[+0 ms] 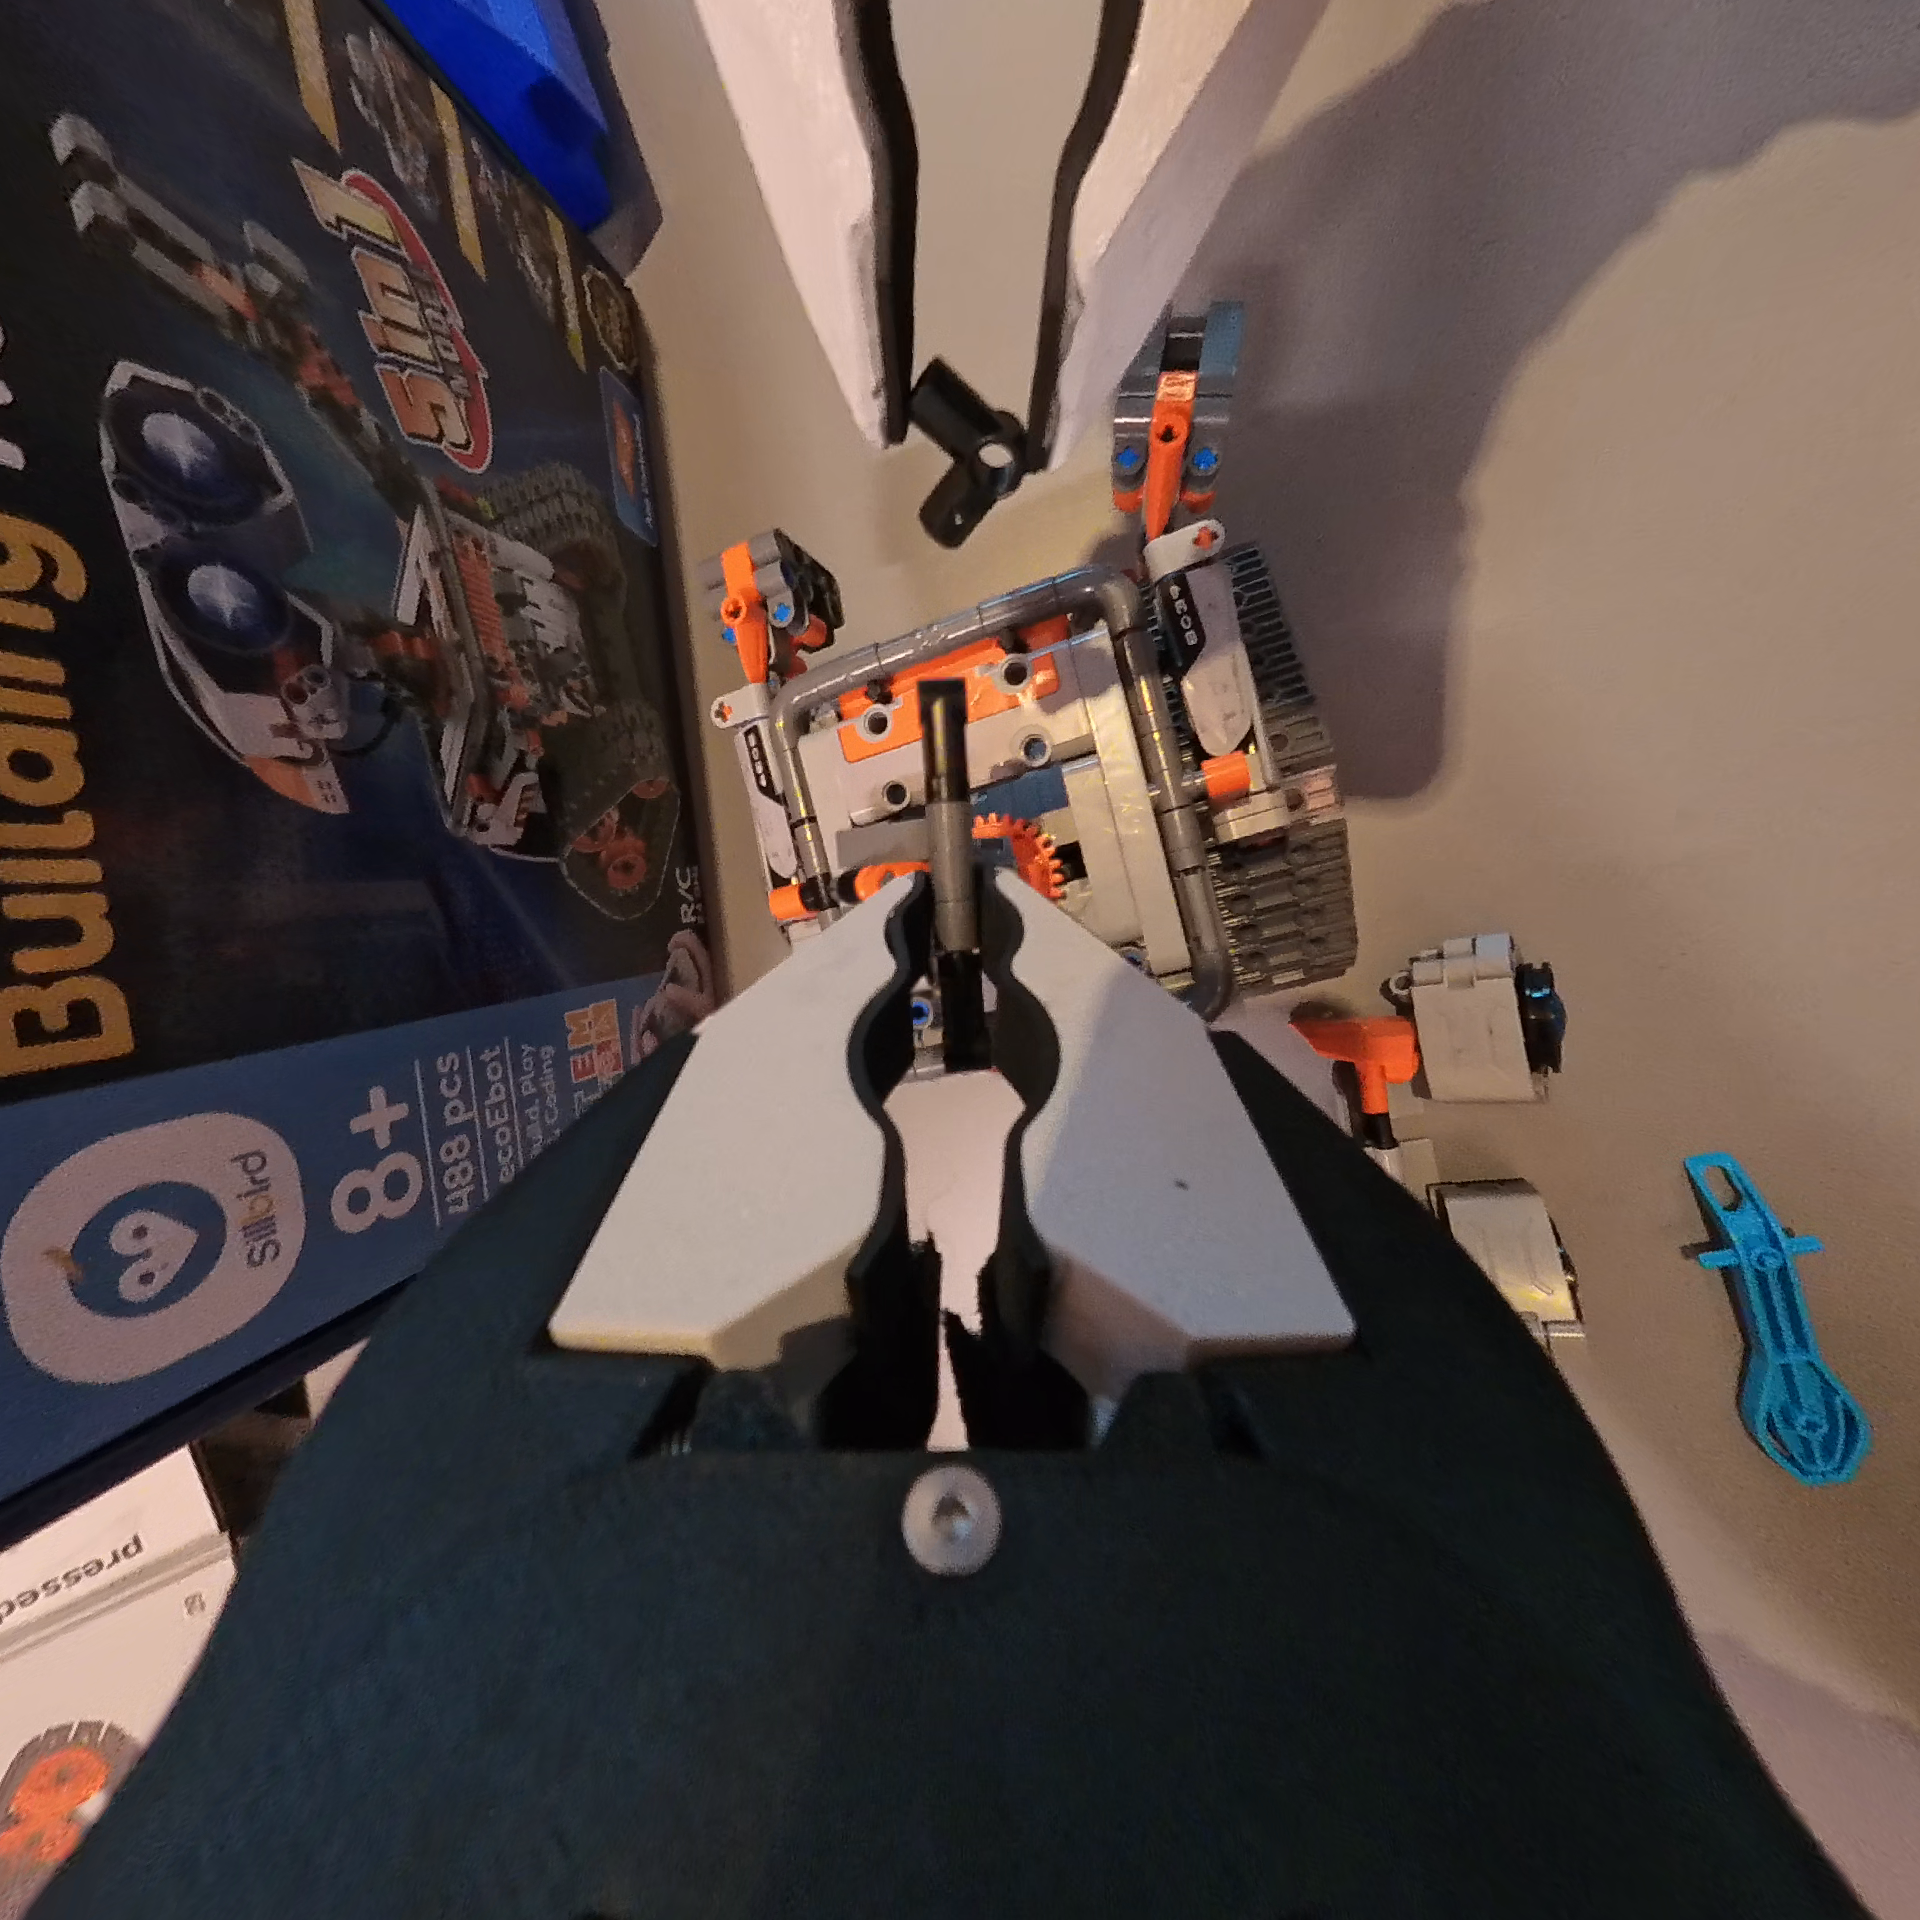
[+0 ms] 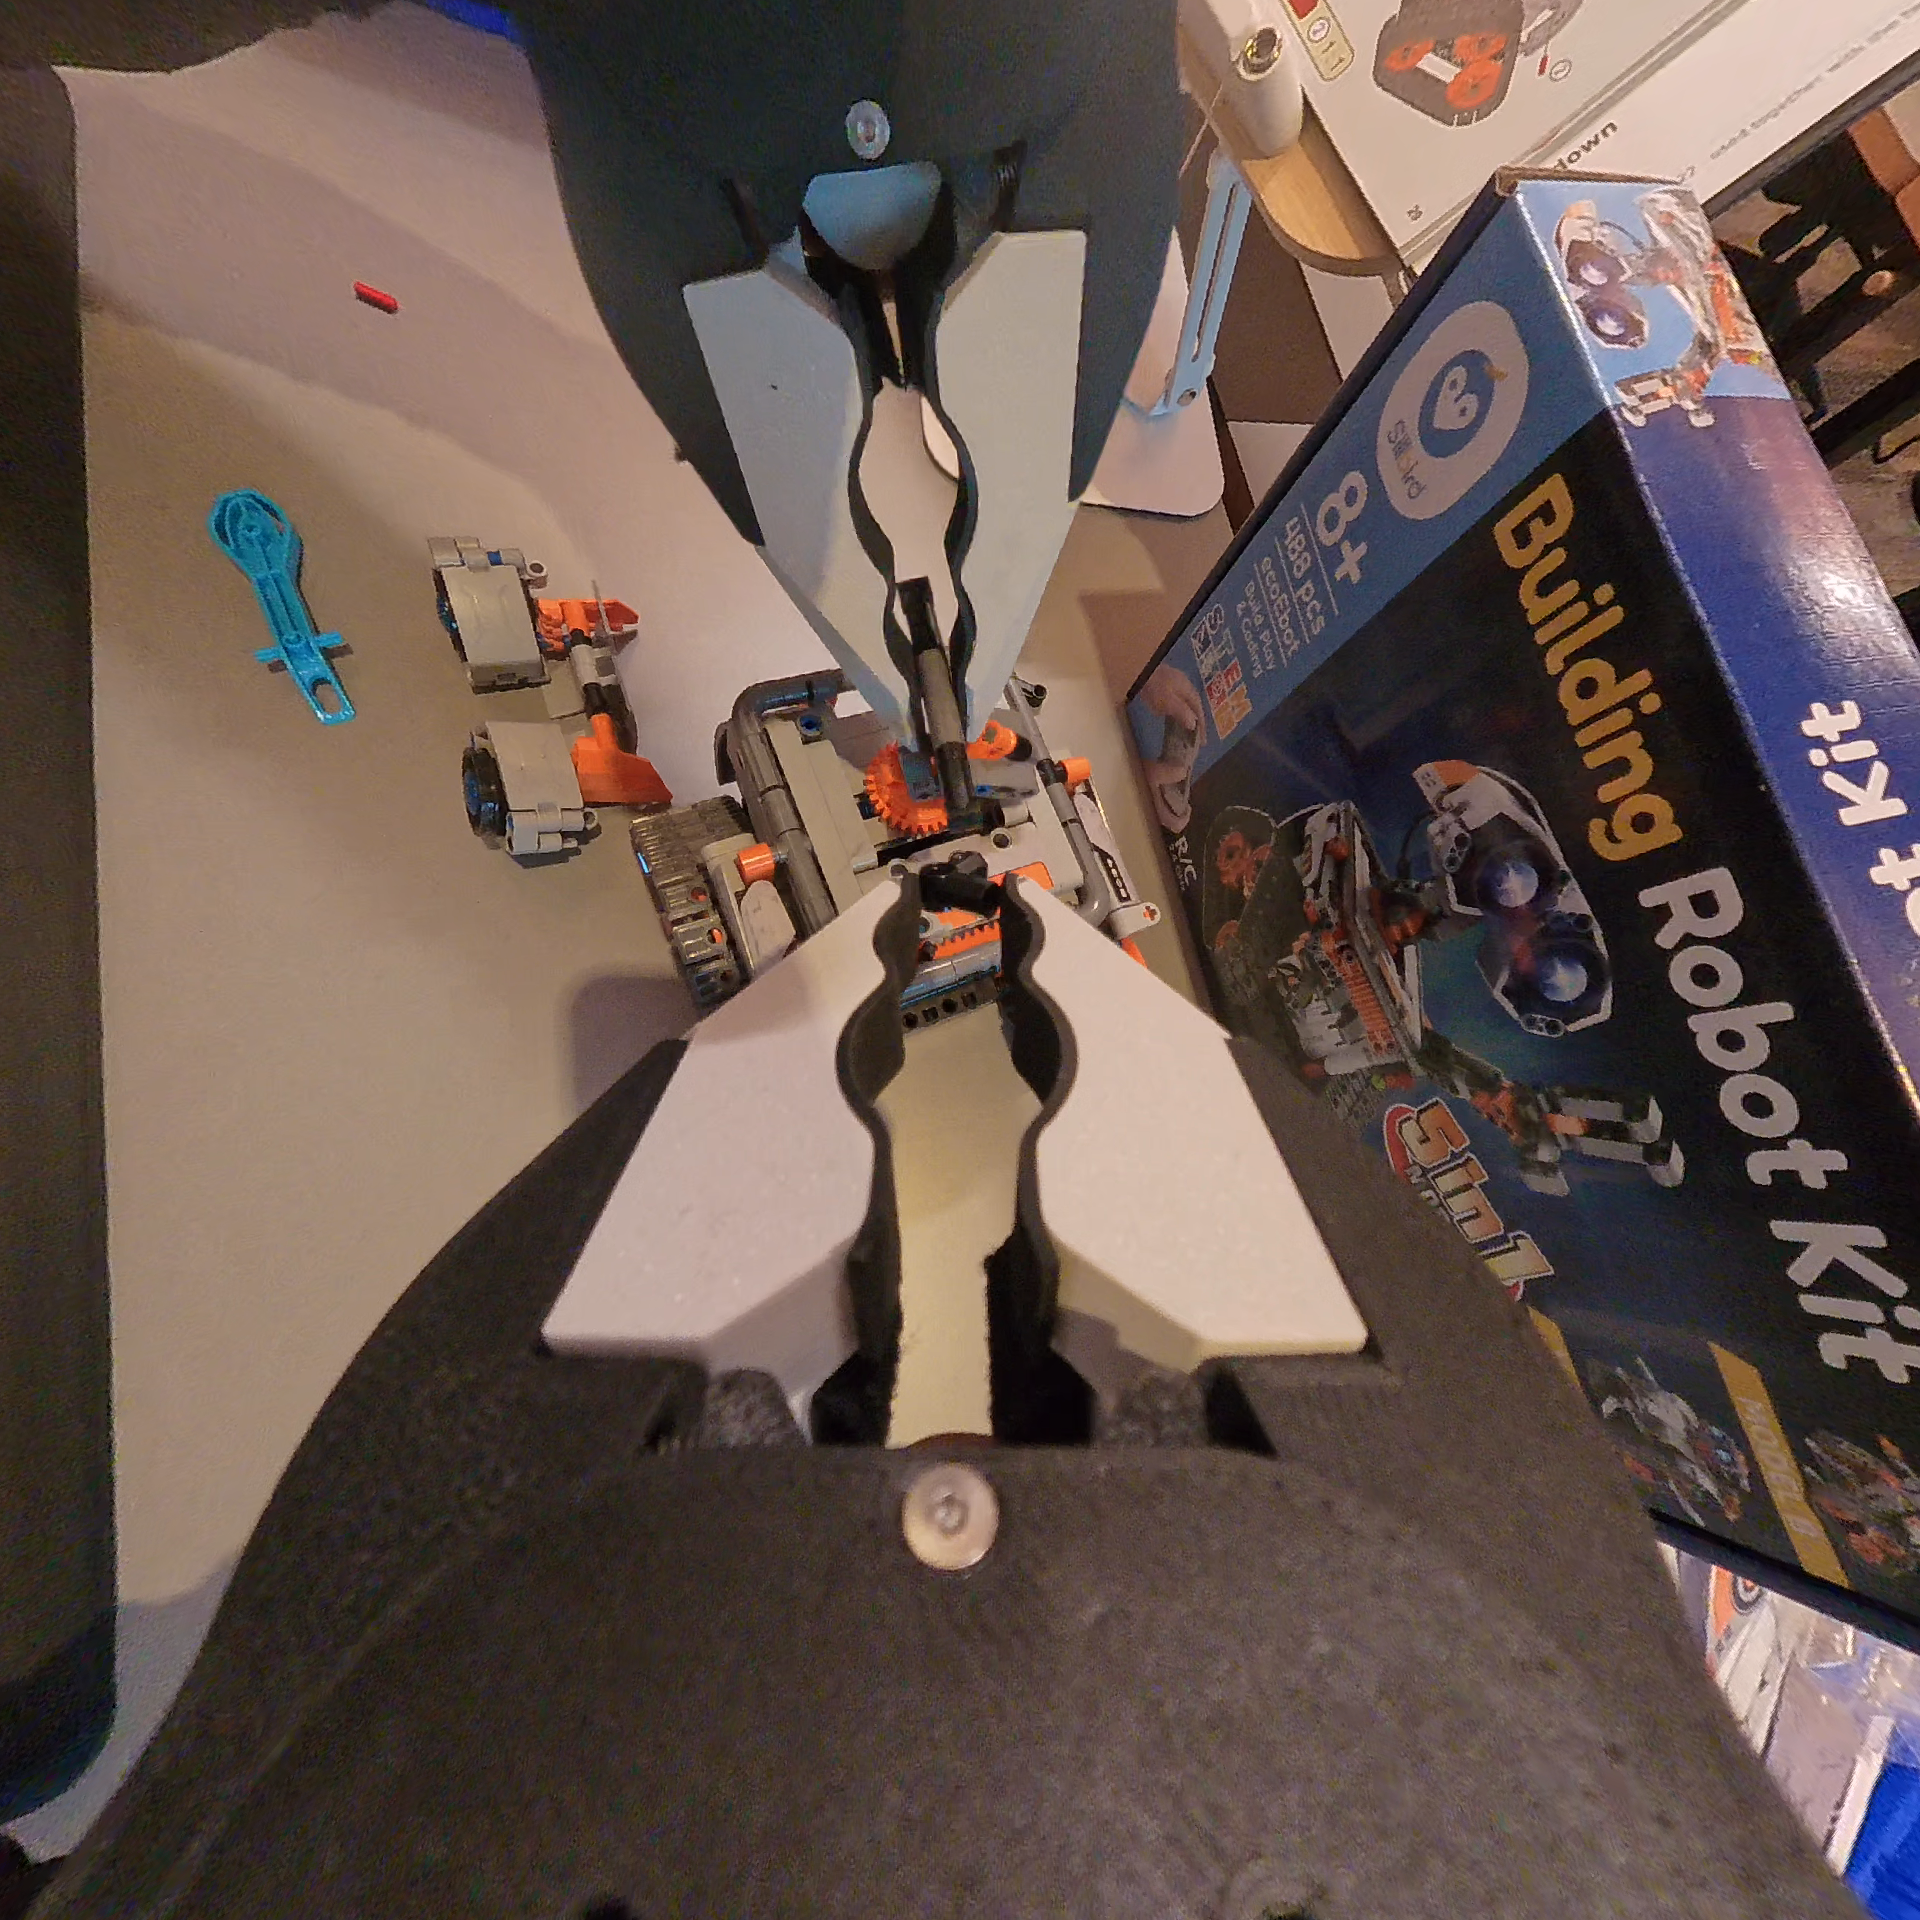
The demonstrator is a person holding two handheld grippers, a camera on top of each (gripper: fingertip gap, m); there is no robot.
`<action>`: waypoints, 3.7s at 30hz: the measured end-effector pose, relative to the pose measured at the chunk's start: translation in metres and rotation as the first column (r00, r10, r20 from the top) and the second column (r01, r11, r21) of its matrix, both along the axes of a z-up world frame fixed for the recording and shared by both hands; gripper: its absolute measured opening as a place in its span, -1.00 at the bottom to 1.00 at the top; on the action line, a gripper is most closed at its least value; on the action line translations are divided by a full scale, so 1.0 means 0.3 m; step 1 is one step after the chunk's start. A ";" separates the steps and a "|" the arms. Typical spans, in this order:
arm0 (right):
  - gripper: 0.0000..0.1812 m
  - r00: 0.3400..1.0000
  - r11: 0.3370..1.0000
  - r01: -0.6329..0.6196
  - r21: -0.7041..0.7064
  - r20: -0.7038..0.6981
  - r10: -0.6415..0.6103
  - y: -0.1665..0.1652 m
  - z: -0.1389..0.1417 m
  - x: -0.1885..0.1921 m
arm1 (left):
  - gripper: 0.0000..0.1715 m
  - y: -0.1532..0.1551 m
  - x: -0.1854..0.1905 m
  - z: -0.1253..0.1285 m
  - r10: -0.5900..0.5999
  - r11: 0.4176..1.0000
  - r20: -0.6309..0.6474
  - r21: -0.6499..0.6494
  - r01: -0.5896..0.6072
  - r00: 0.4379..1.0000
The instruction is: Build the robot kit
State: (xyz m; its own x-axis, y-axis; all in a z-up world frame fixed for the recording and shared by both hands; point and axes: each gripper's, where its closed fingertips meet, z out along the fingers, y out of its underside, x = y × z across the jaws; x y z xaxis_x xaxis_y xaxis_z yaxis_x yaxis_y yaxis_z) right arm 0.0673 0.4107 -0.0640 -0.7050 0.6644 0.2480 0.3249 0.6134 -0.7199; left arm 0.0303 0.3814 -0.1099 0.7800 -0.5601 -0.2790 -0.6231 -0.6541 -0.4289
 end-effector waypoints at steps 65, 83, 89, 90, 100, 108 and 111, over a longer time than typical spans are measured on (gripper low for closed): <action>-0.91 0.997 0.993 -0.066 0.096 -0.026 0.069 -0.113 -0.149 -0.117 | -0.91 -0.009 0.018 -0.022 -0.033 0.997 0.007 -0.070 0.034 0.999; -0.94 0.998 0.999 -0.044 -0.015 0.041 0.045 -0.119 -0.150 -0.118 | -0.98 -0.128 0.129 0.064 -0.059 0.954 -0.207 0.278 0.116 0.977; -0.93 0.998 1.000 -0.022 -0.011 0.057 0.023 -0.119 -0.150 -0.119 | -1.00 -0.066 0.051 -0.006 0.048 0.953 -0.346 0.297 0.061 0.937; -0.93 0.998 1.000 -0.017 -0.011 0.062 0.018 -0.119 -0.150 -0.119 | -1.00 -0.056 0.044 -0.006 0.062 0.947 -0.345 0.317 0.054 0.937; -0.93 0.995 0.999 0.016 -0.030 0.099 -0.013 -0.121 -0.149 -0.121 | -1.00 -0.017 0.022 -0.010 0.105 0.911 -0.356 0.408 0.054 0.928; -0.93 0.982 0.983 0.090 -0.161 0.179 -0.061 -0.114 -0.140 -0.131 | -1.00 -0.035 -0.038 -0.075 0.146 0.919 -0.337 0.394 -0.001 0.930; -0.93 0.979 0.978 0.102 -0.182 0.193 -0.066 -0.108 -0.139 -0.132 | -1.00 -0.025 -0.023 -0.063 0.141 0.894 -0.274 0.448 -0.004 0.951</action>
